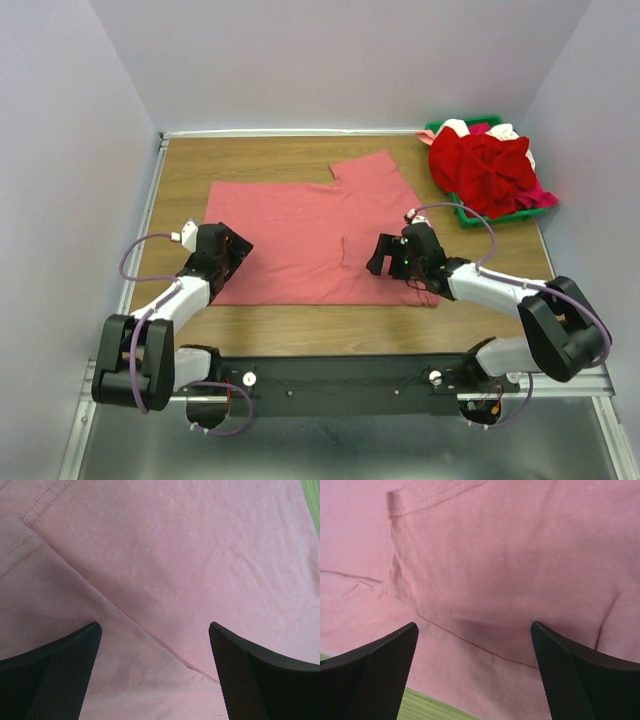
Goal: Fold and stack the t-shirts
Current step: Fold the tshirt
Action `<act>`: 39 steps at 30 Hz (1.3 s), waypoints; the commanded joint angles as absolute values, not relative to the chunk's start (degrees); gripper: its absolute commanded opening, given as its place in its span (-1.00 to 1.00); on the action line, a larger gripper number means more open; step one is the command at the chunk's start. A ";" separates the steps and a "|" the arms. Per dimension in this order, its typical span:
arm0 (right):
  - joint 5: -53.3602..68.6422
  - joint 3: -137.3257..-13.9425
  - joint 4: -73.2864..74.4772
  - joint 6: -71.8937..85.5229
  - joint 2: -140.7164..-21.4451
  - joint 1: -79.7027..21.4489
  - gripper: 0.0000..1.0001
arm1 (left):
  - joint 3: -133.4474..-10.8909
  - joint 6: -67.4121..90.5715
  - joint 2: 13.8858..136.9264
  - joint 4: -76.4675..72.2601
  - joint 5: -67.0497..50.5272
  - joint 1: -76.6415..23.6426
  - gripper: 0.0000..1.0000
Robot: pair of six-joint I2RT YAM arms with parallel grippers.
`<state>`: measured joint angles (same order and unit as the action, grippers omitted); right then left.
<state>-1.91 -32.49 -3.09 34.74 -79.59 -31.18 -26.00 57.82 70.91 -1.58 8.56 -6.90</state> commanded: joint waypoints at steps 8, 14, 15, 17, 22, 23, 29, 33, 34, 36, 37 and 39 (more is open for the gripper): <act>-3.16 -25.05 -0.09 39.02 -69.88 -31.46 1.00 | -17.58 61.26 58.63 5.62 7.47 -9.05 0.97; -3.52 -22.94 2.02 40.16 -65.04 -31.55 1.00 | -15.82 62.22 52.12 6.94 6.94 -9.49 0.97; -3.34 -22.77 2.28 40.17 -64.43 -31.55 1.00 | -15.73 62.23 51.08 7.12 6.86 -9.49 0.97; -3.51 -22.59 2.98 39.82 -63.03 -31.55 1.00 | -15.91 61.88 50.28 7.73 6.42 -9.49 0.97; -2.55 -25.48 4.83 37.88 -61.44 -31.55 1.00 | -20.29 59.86 47.73 13.79 8.26 -9.49 0.97; -3.07 -27.40 5.97 37.10 -61.35 -31.47 1.00 | -22.48 58.98 47.12 14.84 8.78 -9.49 0.97; -5.10 -38.29 7.56 34.11 -66.17 -31.55 1.00 | -33.56 54.07 48.93 18.72 17.30 -9.23 0.97; -7.99 -46.04 8.17 32.96 -75.38 -31.38 1.00 | -44.09 50.37 57.99 19.07 19.86 -7.65 0.97; -8.52 -47.36 8.17 32.78 -76.54 -31.38 1.00 | -45.86 49.58 60.27 19.07 19.78 -6.86 0.97; -10.97 -51.39 8.35 31.47 -80.13 -31.20 1.00 | -51.29 45.91 70.87 18.37 18.46 -4.32 0.97; -11.25 -52.63 8.44 30.86 -81.29 -31.11 1.00 | -53.59 44.84 70.93 18.89 18.46 -3.35 0.97; -12.38 -55.44 8.79 29.89 -82.87 -30.76 1.00 | -61.12 41.59 79.42 20.65 18.98 -1.06 0.97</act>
<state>-7.35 -50.81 6.94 32.88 -80.09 -31.11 -52.82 49.06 70.35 17.32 16.36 -4.03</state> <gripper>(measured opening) 0.998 0.985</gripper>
